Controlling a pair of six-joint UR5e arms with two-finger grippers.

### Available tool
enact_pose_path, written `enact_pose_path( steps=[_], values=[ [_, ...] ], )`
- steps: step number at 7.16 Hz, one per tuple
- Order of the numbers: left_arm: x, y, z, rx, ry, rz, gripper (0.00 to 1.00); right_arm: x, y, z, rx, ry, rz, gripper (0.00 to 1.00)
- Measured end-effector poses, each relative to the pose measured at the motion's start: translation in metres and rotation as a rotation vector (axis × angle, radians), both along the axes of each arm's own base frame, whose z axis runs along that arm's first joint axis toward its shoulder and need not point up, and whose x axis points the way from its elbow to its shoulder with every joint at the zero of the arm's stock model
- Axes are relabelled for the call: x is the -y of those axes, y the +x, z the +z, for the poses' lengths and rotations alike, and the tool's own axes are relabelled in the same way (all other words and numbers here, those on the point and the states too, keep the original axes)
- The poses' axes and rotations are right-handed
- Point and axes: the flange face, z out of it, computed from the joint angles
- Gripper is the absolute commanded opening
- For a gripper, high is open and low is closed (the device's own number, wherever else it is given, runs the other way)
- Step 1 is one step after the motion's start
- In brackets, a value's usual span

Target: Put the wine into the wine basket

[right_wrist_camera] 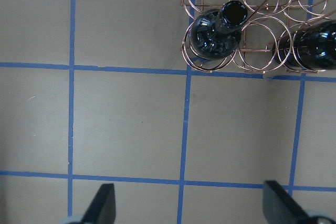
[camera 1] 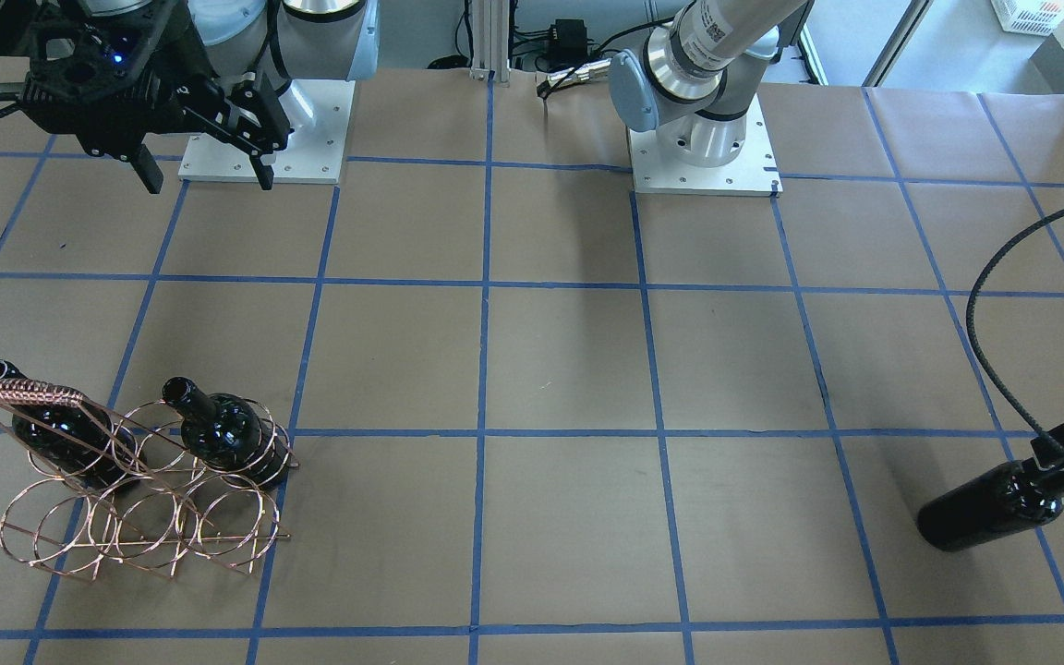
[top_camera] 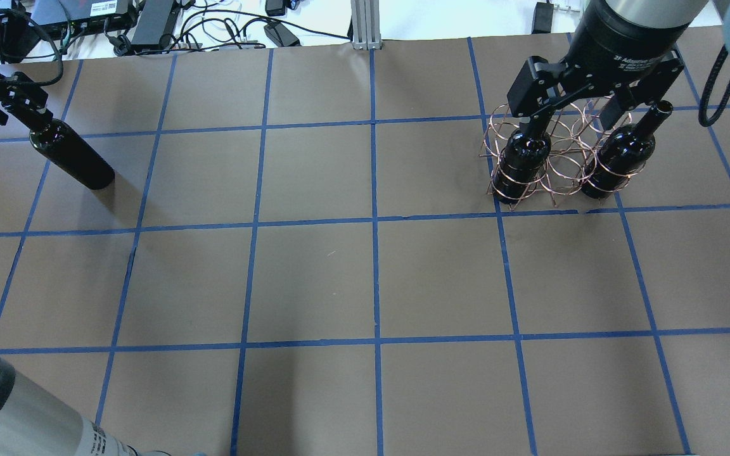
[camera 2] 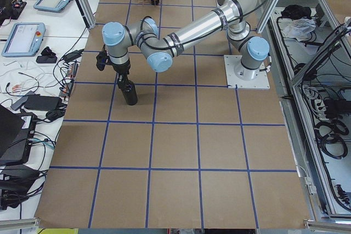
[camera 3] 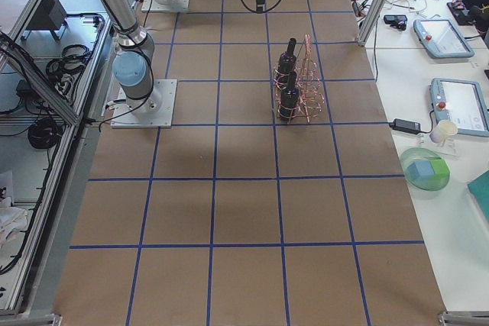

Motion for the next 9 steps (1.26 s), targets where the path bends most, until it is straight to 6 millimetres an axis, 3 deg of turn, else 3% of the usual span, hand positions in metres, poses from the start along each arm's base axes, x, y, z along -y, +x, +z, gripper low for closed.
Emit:
enact_pose_path(
  steps=[2,3,4,5,6,9],
  values=[
    [-0.001,0.0,-0.001,0.004,0.008,-0.002,0.63,0.0,0.0,0.0,0.0,0.0,0.0,1.0],
    [-0.002,0.001,-0.001,0.015,0.015,-0.005,0.4,0.0,0.0,0.0,0.0,0.0,0.0,1.0],
    [-0.002,0.002,-0.001,0.02,0.016,-0.007,0.29,0.0,0.0,0.0,-0.001,0.0,0.001,1.0],
    [-0.002,0.002,-0.001,0.02,0.013,-0.008,0.09,0.0,0.0,0.0,-0.001,0.0,0.001,1.0],
    [-0.002,0.001,0.0,0.02,0.011,-0.009,0.0,0.0,0.0,0.0,-0.001,0.0,0.0,1.0],
    [-0.003,-0.005,0.012,0.025,-0.003,-0.013,0.0,0.0,0.0,0.0,-0.001,0.001,0.001,1.0]
  ],
)
